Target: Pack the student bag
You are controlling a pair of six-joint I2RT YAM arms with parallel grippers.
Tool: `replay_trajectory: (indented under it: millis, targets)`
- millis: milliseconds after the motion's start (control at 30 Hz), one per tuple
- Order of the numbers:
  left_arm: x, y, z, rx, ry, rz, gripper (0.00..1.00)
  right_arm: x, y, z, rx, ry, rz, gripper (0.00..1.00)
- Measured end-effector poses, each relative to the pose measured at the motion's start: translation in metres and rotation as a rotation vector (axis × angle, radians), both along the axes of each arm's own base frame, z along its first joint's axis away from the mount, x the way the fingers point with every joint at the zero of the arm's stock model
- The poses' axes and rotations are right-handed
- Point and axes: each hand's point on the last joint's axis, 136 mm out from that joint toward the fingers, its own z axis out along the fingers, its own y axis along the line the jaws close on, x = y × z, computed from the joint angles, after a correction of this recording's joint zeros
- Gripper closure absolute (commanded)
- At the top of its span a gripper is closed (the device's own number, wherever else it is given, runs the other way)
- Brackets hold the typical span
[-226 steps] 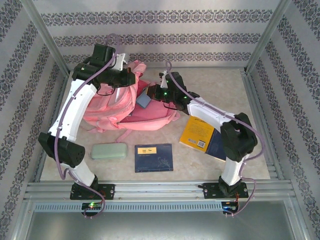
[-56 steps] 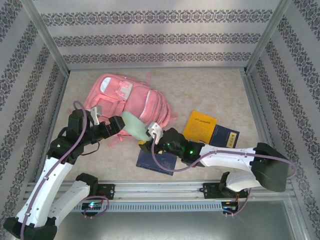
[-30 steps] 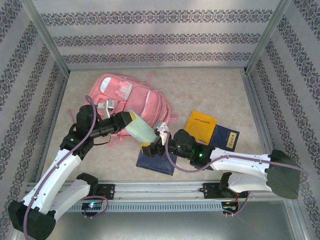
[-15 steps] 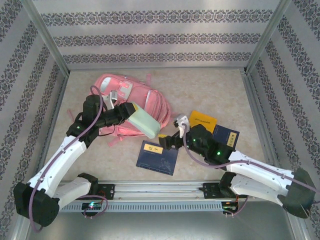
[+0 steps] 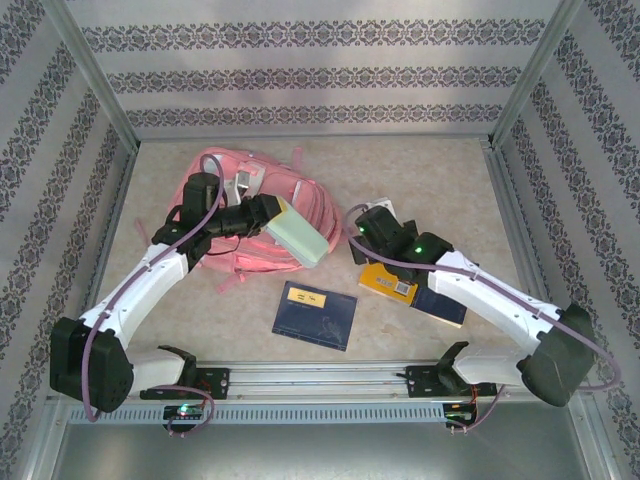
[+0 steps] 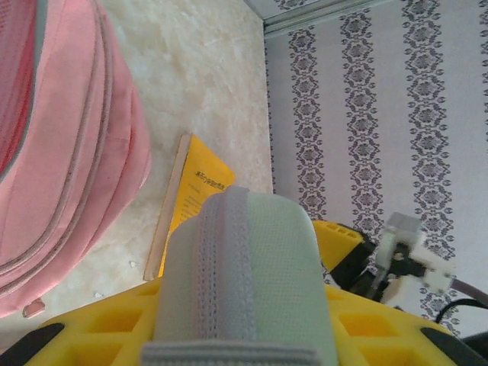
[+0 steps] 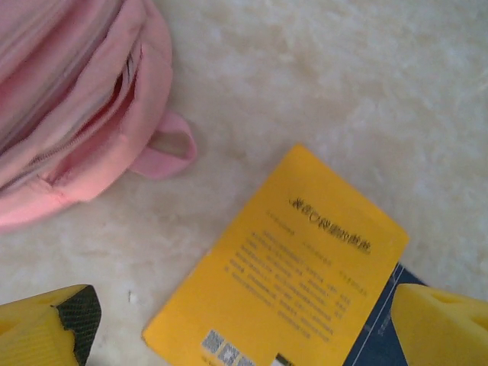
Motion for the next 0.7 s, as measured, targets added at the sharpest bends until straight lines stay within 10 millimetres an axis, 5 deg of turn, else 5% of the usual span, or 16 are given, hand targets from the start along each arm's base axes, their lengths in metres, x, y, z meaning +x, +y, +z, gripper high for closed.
replay_trajectory:
  millis: [200,467,700]
  targets:
    - [0.004,-0.003,0.011,-0.057,-0.059,-0.008,0.65,-0.009,-0.02,0.002,0.514,0.006,-0.103,0.02]
    - [0.001,-0.005,-0.011,-0.161,-0.033,0.007,0.66,-0.021,0.04,0.021,1.143,0.053,0.033,0.02]
    - [0.001,-0.009,-0.006,-0.23,-0.054,0.026,0.66,-0.026,0.067,0.023,1.394,0.127,0.016,0.02]
